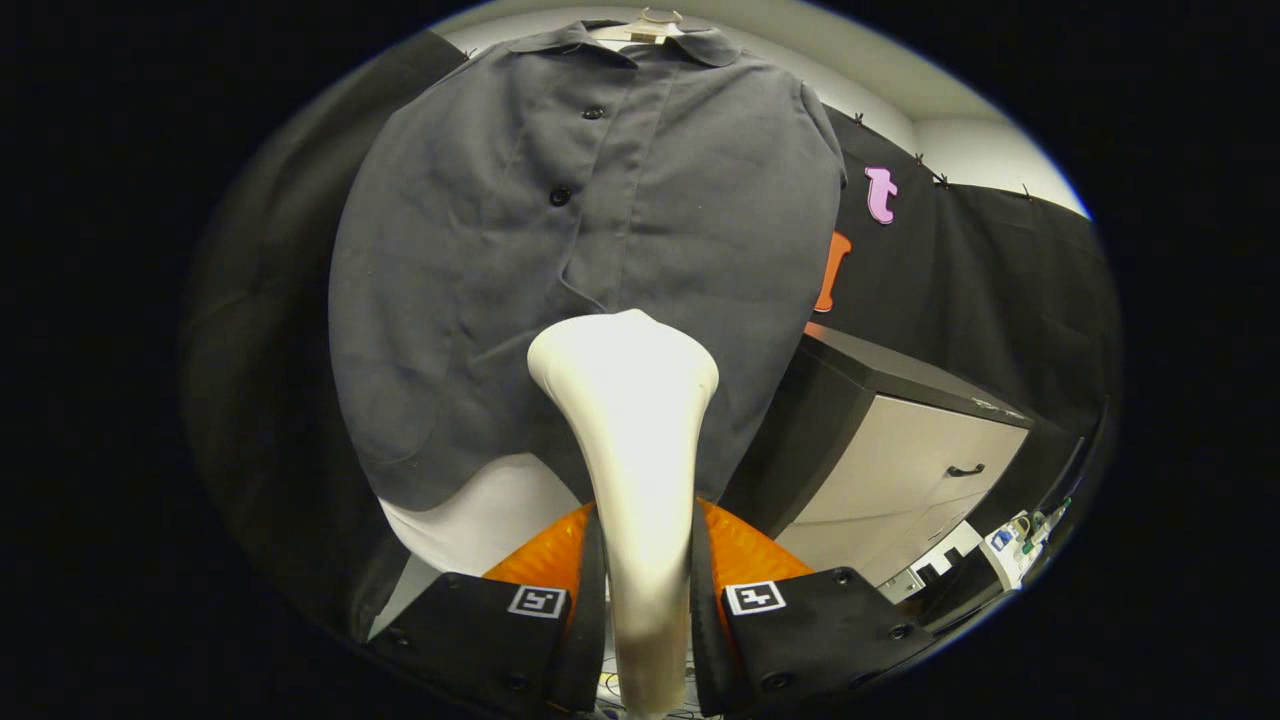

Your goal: Iron the clothes twice with a garment steamer, once on the left side and once on the right side.

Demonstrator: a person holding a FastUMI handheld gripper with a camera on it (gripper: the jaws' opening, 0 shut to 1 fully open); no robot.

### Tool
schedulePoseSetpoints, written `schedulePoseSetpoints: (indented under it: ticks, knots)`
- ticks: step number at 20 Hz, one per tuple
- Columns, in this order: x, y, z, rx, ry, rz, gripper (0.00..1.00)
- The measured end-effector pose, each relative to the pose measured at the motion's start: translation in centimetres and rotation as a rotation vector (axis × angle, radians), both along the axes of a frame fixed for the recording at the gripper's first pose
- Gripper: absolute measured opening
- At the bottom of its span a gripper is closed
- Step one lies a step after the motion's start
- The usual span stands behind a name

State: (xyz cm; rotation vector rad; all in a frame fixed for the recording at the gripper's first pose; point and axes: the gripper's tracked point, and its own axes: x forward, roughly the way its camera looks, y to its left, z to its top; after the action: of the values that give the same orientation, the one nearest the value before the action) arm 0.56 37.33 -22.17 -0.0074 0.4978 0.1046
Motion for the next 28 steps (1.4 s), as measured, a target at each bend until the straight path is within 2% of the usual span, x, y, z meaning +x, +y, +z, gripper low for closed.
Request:
schedulePoseSetpoints:
  ticks: [6, 13, 21, 28]
  knots:
    - [-2.4, 0.2, 2.8, 0.024, -0.048, 0.001, 0.44]
    - [-3.0, 0.4, 13.1, 0.017, -0.216, -0.01, 0.44]
    - [-1.0, 4.3, 23.3, 0.101, -0.395, 0.048, 0.44]
    - [1.5, 7.1, 26.5, 0.143, -0.444, 0.091, 0.44]
